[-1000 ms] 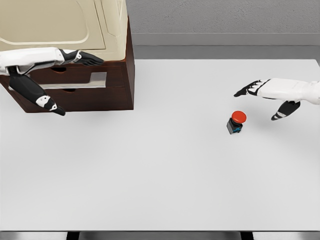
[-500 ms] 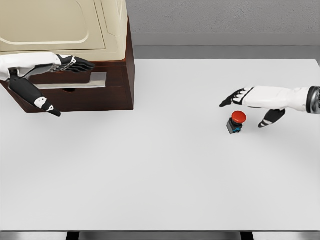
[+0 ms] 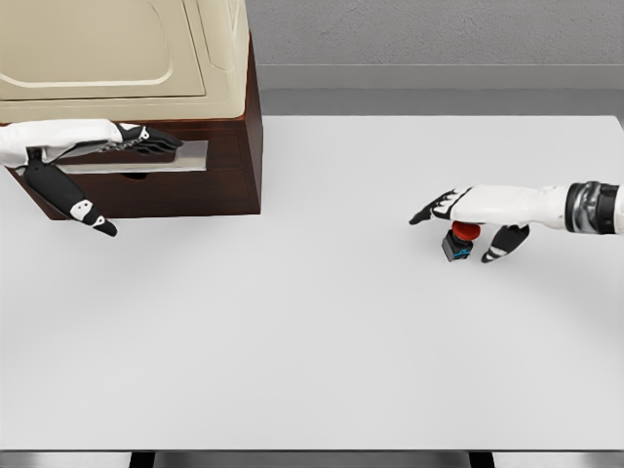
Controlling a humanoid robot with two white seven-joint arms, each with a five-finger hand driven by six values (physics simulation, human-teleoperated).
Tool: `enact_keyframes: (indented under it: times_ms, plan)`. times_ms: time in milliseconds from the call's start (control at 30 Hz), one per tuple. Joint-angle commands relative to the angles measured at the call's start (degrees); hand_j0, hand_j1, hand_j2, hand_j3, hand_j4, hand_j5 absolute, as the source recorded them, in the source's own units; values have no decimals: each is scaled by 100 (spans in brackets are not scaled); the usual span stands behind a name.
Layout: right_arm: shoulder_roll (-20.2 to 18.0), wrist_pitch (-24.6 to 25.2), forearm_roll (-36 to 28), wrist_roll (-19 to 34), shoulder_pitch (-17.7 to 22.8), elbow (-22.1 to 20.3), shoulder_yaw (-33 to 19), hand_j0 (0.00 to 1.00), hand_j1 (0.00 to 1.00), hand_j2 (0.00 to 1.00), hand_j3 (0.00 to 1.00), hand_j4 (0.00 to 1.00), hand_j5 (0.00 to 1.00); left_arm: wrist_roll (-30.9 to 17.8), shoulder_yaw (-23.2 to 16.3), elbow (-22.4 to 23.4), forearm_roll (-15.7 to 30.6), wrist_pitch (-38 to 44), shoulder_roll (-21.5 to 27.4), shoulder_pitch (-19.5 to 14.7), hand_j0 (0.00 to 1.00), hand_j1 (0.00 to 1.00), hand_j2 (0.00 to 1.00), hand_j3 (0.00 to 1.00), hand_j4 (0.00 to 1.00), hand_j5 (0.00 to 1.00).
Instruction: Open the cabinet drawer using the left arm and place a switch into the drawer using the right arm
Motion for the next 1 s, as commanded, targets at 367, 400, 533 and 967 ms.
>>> enact_keyframes:
  times_ms: [367, 400, 533, 967]
  plan:
    - [101, -24, -26, -2, -18, 254, 71, 83, 83, 83, 83, 83, 83, 1, 110, 243, -87, 215, -177, 62, 100, 100, 100, 100, 100, 100]
    - [101, -24, -26, -2, -26, 254, 71, 81, 81, 81, 81, 81, 81, 1, 110, 243, -87, 224, -194, 71, 100, 100, 100, 100, 100, 100]
    - [92, -33, -26, -2, -26, 281, 80, 78, 78, 78, 78, 78, 78, 1, 110, 235, -87, 224, -212, 159, 100, 100, 100, 100, 100, 100]
    - [92, -59, -17, -2, -35, 289, 71, 62, 62, 62, 62, 62, 62, 1, 242, 243, -95, 391, -177, 212, 100, 100, 100, 100, 100, 100]
